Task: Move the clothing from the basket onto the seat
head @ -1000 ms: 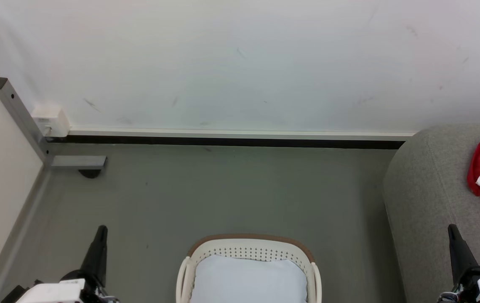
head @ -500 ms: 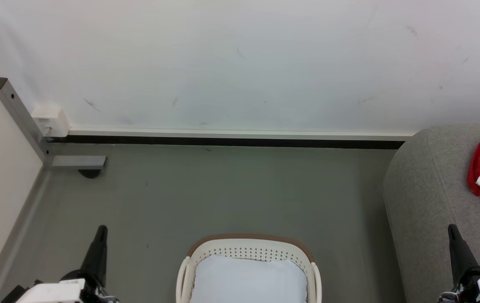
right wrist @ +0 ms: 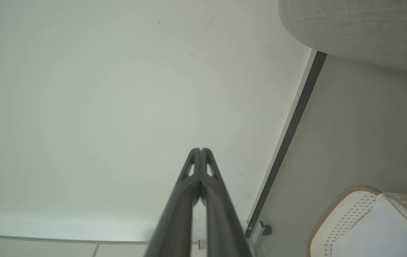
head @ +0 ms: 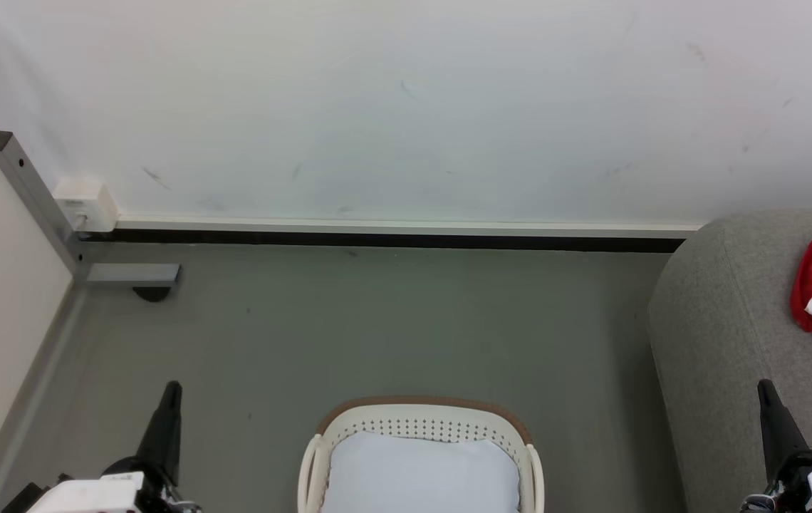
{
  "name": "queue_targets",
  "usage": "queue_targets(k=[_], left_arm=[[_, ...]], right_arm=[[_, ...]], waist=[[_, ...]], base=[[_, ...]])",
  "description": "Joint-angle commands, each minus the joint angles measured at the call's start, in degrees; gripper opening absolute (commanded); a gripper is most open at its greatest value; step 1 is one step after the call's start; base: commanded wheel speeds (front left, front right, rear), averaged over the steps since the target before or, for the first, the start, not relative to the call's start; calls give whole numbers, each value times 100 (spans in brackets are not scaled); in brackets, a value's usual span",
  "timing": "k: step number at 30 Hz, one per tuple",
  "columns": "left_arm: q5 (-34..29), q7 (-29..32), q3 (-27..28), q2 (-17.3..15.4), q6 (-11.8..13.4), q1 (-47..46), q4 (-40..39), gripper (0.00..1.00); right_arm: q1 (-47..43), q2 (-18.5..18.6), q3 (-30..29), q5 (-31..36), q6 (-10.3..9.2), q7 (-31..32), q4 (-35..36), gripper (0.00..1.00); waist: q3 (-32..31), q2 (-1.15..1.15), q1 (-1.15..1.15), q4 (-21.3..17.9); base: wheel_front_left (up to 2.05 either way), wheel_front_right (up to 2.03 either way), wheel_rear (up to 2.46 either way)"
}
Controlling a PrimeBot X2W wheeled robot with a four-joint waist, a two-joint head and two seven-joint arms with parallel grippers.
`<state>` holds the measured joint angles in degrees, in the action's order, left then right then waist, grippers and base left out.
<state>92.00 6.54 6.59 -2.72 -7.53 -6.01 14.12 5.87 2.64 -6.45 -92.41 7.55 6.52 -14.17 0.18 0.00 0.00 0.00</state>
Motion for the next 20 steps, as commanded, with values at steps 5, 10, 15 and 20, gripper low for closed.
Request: queue_targets(k=[5, 10, 15, 20], left_arm=[[76, 21, 8, -29, -5, -47, -18, 0], [77, 20, 8, -29, -5, -47, -19, 0], [77, 20, 6, -29, -5, -47, -19, 0], [77, 20, 7, -29, -5, -47, -19, 0]], right_arm=[[69, 44, -22, -2, -12, 22, 33, 0], [69, 43, -22, -2, -12, 23, 32, 0], [69, 43, -22, -2, -12, 23, 32, 0], [69, 43, -22, -2, -12, 23, 32, 0]], waist=[[0, 0, 0, 0], [0, 0, 0, 0], [0, 0, 0, 0], [0, 0, 0, 0]], base=[[0, 0, 0], [0, 0, 0], [0, 0, 0], [0, 0, 0]])
